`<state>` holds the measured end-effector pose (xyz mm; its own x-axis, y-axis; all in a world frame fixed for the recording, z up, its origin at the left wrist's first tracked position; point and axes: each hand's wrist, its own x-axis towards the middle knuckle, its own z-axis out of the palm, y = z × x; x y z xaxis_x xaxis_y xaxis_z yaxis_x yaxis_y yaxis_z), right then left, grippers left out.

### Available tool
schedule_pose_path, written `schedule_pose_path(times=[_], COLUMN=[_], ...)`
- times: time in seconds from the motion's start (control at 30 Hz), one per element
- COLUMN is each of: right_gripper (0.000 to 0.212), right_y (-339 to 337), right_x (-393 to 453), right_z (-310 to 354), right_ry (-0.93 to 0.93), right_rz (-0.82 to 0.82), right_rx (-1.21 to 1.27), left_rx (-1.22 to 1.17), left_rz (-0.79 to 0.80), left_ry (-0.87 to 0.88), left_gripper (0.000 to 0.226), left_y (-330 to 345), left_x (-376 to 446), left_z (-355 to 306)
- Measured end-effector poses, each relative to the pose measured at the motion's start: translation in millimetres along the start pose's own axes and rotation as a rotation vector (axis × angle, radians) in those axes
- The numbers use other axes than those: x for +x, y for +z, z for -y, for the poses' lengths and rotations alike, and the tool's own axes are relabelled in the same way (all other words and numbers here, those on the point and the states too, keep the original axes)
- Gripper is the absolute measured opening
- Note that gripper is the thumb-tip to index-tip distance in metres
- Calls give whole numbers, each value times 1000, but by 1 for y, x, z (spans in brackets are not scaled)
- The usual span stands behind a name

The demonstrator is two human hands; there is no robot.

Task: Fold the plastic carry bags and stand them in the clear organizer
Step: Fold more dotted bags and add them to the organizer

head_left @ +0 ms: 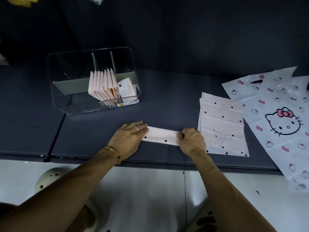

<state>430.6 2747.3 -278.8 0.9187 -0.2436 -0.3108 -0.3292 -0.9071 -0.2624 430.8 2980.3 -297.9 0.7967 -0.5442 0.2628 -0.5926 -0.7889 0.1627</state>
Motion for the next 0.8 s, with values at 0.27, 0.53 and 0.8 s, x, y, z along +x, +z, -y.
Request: schedule_pose_path(times=[0.27, 0.53, 0.8], right_gripper=[21, 61, 63], right_y=[26, 52, 26], right_x=[-43, -53, -35], right_z=[45, 23, -29], right_ry=[-388, -590, -464], right_rz=[-430, -73, -16], right_rx=[-37, -175, -317], left_rx=[-10, -66, -15], left_rz=[14, 74, 9], left_ry=[-44, -96, -114], left_gripper=[38, 38, 32], left_y=[7, 6, 6], left_x=[-6, -9, -12], left_z=[-2, 1, -3])
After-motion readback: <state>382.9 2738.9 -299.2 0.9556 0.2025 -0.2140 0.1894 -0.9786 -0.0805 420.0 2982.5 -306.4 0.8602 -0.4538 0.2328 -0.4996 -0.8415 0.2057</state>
